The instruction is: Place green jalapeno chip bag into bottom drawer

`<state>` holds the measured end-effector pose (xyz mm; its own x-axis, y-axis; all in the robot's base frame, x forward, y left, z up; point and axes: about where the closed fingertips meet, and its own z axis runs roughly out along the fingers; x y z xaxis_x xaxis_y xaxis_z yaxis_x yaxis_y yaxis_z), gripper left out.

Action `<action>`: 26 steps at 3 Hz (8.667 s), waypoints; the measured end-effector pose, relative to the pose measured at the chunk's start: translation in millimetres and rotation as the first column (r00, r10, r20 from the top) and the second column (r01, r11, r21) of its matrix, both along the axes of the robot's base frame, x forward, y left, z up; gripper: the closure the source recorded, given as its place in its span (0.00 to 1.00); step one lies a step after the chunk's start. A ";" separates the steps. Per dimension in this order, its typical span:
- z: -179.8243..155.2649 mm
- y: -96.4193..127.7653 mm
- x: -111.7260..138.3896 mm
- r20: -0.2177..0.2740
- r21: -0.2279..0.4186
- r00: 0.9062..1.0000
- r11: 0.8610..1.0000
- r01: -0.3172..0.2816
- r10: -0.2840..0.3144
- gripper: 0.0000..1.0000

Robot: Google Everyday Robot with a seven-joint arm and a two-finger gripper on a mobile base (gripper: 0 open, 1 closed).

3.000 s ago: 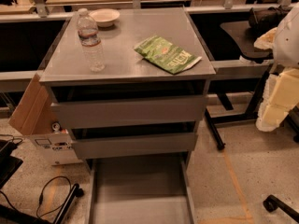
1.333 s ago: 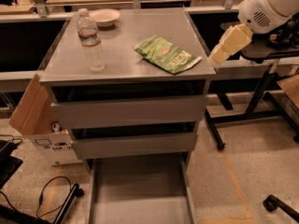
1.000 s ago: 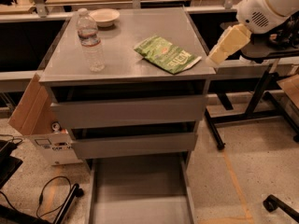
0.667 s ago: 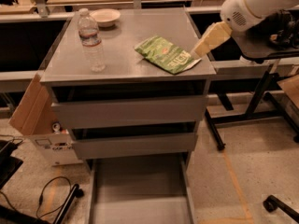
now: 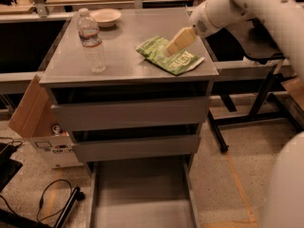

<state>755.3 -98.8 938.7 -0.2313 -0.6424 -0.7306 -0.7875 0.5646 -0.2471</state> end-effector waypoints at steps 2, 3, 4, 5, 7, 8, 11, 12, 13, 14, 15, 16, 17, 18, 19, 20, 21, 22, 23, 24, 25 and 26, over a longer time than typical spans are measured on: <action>-51.5 34.2 42.6 -0.052 0.041 0.999 0.999 -0.004 0.006 0.00; -87.1 53.5 46.2 -0.123 0.051 0.992 0.999 -0.002 0.009 0.25; -109.7 58.6 44.4 -0.165 0.033 0.986 0.999 0.013 -0.007 0.48; -100.6 58.6 44.3 -0.165 0.033 0.986 0.999 0.013 -0.007 0.72; -95.4 58.6 44.3 -0.165 0.033 0.986 0.999 0.013 -0.007 1.00; -22.6 47.6 -4.1 -0.059 0.094 0.996 0.993 -0.064 0.070 1.00; 32.0 -7.4 -129.3 0.055 0.108 0.974 0.968 -0.224 0.219 1.00; -48.9 -68.2 -192.9 -0.057 0.059 0.986 0.987 -0.151 0.154 1.00; -151.9 -81.8 -242.1 -0.232 0.050 0.964 0.991 -0.122 0.131 1.00; -151.7 -78.5 -235.3 -0.229 0.045 0.966 0.992 -0.115 0.122 1.00; -208.0 -56.8 -228.7 -0.270 0.063 0.954 0.991 -0.120 0.132 1.00; -302.6 -26.2 -239.4 -0.295 0.084 0.943 0.987 -0.137 0.156 1.00; -375.2 0.2 -234.5 -0.291 0.127 0.946 0.986 -0.112 0.145 1.00; -388.5 2.3 -225.4 -0.274 0.138 0.954 0.987 -0.082 0.118 1.00; -388.3 2.5 -225.7 -0.275 0.138 0.954 0.987 -0.083 0.119 1.00; -423.8 27.3 -219.1 -0.294 0.156 0.946 0.983 -0.096 0.138 1.00; -506.7 87.6 -197.5 -0.298 0.243 0.938 0.965 -0.102 0.175 1.00; -564.4 128.0 -188.4 -0.278 0.314 0.939 0.943 -0.111 0.204 1.00; -647.9 169.6 -203.7 -0.343 0.377 0.901 0.918 -0.125 0.264 1.00; -693.7 179.5 -221.1 -0.412 0.391 0.864 0.912 -0.120 0.291 1.00; -694.9 181.3 -222.5 -0.413 0.394 0.862 0.911 -0.120 0.292 0.82; -695.1 183.8 -224.0 -0.414 0.396 0.861 0.910 -0.123 0.296 0.51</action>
Offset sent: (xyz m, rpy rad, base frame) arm 0.0652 0.0468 -0.0771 0.0606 0.0851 -0.0066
